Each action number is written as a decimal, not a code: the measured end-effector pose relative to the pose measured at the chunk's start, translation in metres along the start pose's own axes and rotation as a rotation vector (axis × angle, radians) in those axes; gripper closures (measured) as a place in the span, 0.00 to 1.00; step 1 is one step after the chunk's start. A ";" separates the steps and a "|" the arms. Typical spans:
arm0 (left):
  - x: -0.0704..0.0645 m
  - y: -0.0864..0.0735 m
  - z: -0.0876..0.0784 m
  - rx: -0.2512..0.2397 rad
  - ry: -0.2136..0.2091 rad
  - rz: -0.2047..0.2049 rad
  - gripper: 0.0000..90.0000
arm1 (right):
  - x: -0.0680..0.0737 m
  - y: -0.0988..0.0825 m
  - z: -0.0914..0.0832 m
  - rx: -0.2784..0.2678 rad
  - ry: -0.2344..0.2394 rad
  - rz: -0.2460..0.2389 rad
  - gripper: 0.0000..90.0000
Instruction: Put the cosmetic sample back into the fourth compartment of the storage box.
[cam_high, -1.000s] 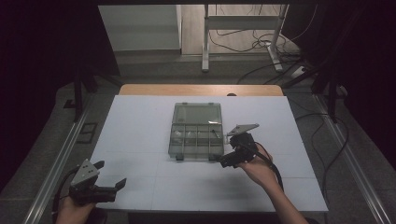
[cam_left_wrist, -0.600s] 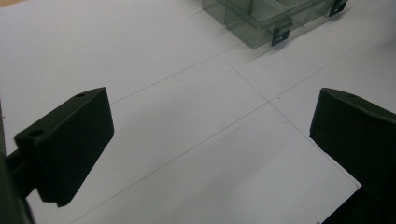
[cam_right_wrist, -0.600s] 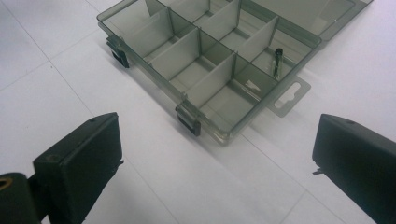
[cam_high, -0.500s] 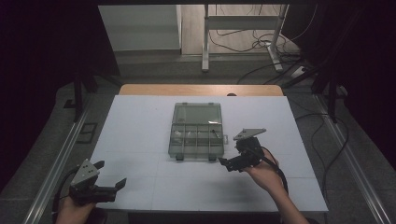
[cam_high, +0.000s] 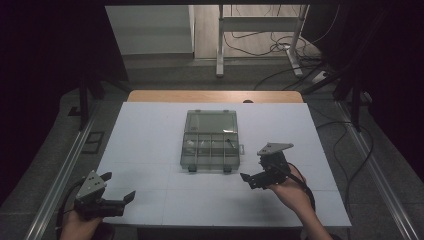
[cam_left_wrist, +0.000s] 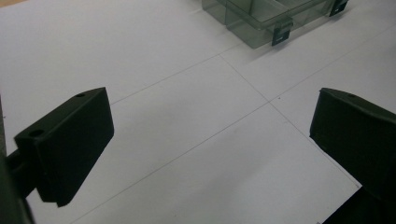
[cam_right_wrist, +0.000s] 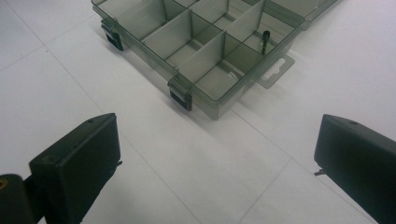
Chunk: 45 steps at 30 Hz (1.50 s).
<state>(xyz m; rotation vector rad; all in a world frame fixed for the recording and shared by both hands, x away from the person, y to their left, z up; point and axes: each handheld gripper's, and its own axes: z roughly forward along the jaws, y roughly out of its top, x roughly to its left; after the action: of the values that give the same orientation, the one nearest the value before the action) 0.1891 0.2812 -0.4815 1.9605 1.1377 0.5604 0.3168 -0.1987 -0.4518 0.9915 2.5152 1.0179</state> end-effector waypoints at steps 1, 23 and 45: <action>0.000 0.000 0.000 -0.001 0.000 -0.001 0.00 | 0.000 -0.001 -0.001 0.000 -0.001 0.000 0.01; 0.001 0.000 0.001 0.003 0.002 -0.009 0.00 | -0.001 -0.023 -0.030 -0.020 -0.047 0.016 0.01; 0.001 0.000 0.001 0.004 0.002 -0.016 0.00 | -0.008 -0.054 -0.059 -0.042 -0.100 0.059 0.00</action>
<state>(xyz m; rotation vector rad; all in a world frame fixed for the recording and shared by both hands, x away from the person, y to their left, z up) 0.1906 0.2820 -0.4817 1.9531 1.1558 0.5522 0.2685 -0.2626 -0.4463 1.0824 2.3879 1.0077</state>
